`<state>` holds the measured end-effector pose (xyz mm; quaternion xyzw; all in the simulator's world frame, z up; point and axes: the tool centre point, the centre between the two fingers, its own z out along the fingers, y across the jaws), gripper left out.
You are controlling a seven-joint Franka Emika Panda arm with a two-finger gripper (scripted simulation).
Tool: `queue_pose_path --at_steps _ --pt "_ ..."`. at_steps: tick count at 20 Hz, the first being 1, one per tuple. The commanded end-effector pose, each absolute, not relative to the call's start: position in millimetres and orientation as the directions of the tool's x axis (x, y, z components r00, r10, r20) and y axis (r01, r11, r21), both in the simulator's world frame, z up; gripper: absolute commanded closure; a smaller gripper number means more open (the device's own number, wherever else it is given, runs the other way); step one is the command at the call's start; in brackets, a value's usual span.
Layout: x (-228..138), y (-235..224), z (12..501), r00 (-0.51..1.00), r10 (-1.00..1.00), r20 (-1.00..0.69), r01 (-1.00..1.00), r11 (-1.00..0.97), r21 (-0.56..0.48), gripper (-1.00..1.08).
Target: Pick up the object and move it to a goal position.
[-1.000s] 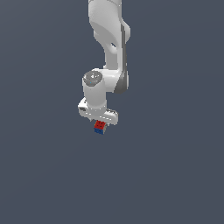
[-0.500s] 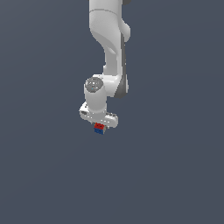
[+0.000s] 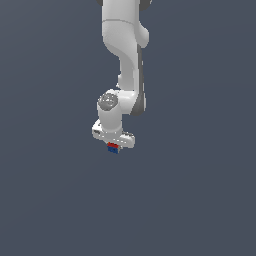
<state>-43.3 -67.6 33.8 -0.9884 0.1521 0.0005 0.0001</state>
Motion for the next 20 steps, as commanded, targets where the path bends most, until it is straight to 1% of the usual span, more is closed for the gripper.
queue_pose_path --at_steps 1,12,20 --pt "-42.8 -67.8 33.1 0.954 -0.301 0.0 -0.301 -0.954 0.0 1.08" --pt "-40.2 -68.4 35.9 0.954 -0.301 -0.001 -0.301 -0.954 0.0 1.08" --pt "-16.9 -74.5 51.7 0.954 -0.301 -0.001 -0.301 -0.954 0.0 1.08"
